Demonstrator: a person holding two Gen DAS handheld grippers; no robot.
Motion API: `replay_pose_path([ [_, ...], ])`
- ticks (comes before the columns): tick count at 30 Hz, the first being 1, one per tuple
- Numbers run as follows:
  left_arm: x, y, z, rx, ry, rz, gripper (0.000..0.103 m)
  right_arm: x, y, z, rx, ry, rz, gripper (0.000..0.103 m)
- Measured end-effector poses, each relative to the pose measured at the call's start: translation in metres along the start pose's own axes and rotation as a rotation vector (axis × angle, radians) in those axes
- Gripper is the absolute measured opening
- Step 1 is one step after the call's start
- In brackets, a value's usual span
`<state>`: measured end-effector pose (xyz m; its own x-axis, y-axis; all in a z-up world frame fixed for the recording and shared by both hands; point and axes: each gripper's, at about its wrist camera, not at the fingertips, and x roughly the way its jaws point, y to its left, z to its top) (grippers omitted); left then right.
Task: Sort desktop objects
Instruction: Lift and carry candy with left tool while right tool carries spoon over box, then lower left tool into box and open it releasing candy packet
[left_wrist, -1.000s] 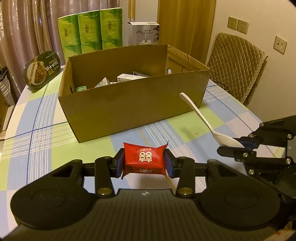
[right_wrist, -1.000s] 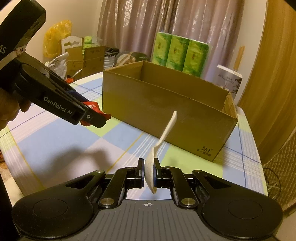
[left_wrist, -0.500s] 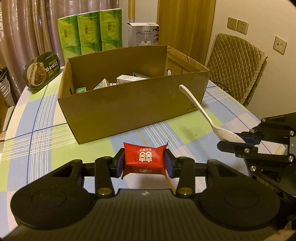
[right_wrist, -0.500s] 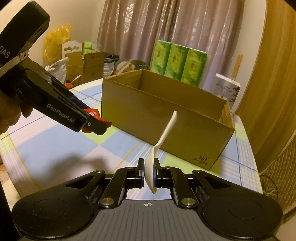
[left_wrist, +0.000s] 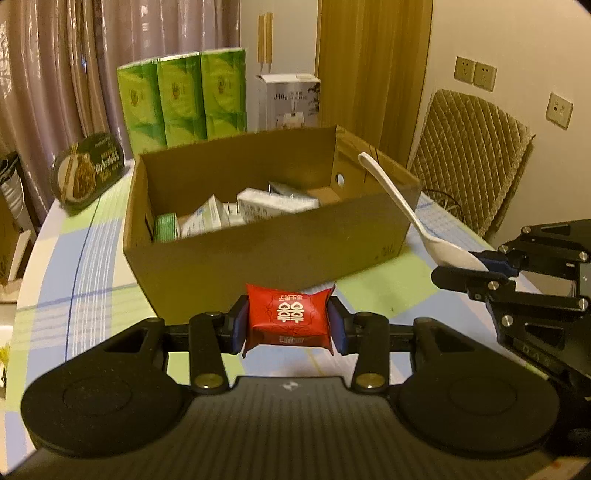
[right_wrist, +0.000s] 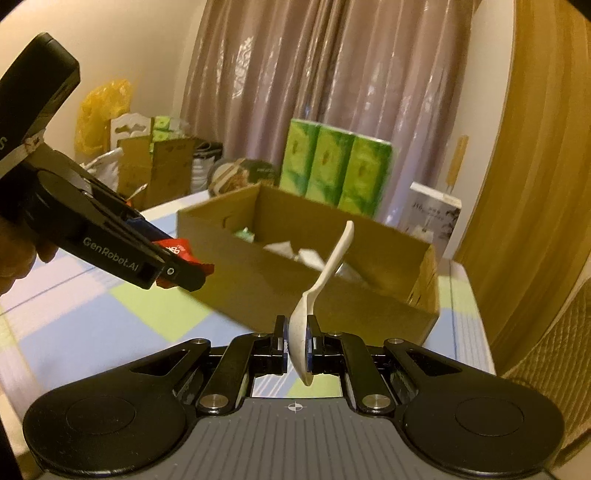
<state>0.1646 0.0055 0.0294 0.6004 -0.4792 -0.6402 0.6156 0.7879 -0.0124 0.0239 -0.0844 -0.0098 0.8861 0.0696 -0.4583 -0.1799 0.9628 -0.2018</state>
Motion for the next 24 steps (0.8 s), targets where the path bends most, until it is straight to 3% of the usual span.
replay_pose_path([
  [10, 0.019, 0.001, 0.048, 0.02, -0.057, -0.006, 0.038, 0.031, -0.048, 0.033, 0.012, -0.028, -0.04, 0.005],
  [19, 0.062, 0.019, 0.089, 0.024, -0.069, 0.015, 0.038, 0.08, -0.083, 0.058, 0.02, -0.036, -0.057, 0.005],
  [24, 0.089, 0.033, 0.102, -0.023, -0.068, 0.013, 0.038, 0.103, -0.096, 0.062, 0.051, -0.027, -0.062, 0.005],
])
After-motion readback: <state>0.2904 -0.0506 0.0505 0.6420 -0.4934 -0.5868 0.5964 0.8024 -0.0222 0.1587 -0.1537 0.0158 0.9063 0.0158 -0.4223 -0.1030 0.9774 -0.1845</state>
